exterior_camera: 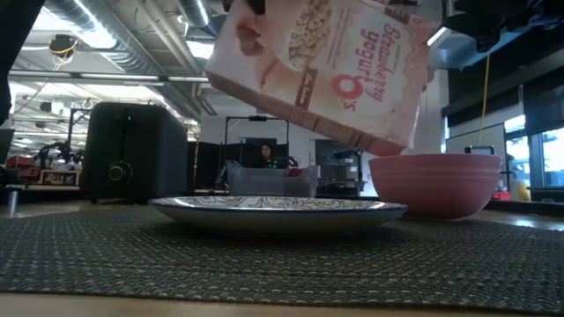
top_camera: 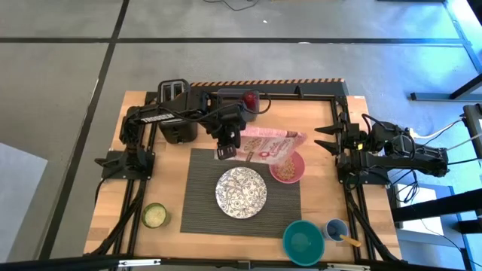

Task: Arrange a breakfast setting
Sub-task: Pour the cereal box into the pink bowl

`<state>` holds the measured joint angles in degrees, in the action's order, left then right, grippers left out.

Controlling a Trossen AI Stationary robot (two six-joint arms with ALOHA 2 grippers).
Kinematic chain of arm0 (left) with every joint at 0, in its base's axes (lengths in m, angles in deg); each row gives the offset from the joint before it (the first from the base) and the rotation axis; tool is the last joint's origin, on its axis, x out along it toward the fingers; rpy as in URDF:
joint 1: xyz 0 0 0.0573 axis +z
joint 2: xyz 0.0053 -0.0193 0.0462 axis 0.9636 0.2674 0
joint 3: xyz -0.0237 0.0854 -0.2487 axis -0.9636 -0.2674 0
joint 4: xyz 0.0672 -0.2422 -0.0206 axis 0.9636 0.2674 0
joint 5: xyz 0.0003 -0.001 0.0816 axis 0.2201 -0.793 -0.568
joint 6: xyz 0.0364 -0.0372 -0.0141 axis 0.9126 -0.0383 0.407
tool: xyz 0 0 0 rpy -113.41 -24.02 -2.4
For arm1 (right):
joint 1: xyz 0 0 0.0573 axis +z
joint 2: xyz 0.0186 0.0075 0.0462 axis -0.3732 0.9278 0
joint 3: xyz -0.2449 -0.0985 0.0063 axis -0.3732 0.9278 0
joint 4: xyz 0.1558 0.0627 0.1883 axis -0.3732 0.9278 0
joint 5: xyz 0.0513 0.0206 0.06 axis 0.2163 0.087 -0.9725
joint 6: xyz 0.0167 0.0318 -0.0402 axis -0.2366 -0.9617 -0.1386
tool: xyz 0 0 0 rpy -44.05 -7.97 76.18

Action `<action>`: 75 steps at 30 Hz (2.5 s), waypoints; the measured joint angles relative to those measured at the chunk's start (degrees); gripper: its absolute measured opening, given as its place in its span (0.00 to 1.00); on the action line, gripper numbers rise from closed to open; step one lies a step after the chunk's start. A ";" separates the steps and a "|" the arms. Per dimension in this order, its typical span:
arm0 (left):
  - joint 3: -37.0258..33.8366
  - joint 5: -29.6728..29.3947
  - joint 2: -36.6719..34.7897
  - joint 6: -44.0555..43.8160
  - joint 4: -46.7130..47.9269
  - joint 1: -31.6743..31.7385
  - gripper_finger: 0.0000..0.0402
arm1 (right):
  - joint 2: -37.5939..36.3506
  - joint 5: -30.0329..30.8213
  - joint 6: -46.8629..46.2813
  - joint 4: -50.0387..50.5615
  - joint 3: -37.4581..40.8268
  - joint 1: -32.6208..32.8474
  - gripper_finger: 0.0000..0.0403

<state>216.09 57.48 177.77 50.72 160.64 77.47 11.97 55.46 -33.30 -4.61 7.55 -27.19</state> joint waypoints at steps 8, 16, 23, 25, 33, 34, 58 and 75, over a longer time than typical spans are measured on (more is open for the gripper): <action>0.02 0.45 0.00 0.59 -0.17 -0.01 0.43 | 0.00 0.00 0.00 0.00 0.00 0.00 0.46; 0.00 -0.36 0.00 0.61 0.49 -0.12 0.43 | 0.00 0.00 0.33 -0.02 0.00 0.00 0.46; 0.00 -1.07 0.00 1.81 -0.24 0.12 0.43 | 0.02 0.00 0.39 -0.02 0.00 -0.01 0.46; 0.00 -2.15 0.00 1.80 -1.07 0.08 0.43 | 0.01 0.00 0.39 -0.02 0.00 -0.01 0.46; 0.00 -1.29 0.00 1.39 0.23 0.23 0.43 | 0.00 0.00 0.40 0.00 0.00 -0.02 0.46; 0.00 -1.44 0.00 1.40 0.24 0.40 0.43 | 0.00 0.00 0.39 0.00 0.00 0.00 0.46; -0.02 1.55 0.00 2.13 -2.02 0.27 0.42 | 0.02 0.02 -0.52 -0.18 0.00 0.00 0.46; -0.02 0.08 0.00 2.43 -2.11 0.77 0.41 | 0.00 0.01 -0.92 -0.28 0.00 -0.01 0.46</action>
<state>216.07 57.56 177.77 53.15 158.53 78.24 11.97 55.47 -34.22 -4.89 7.55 -27.21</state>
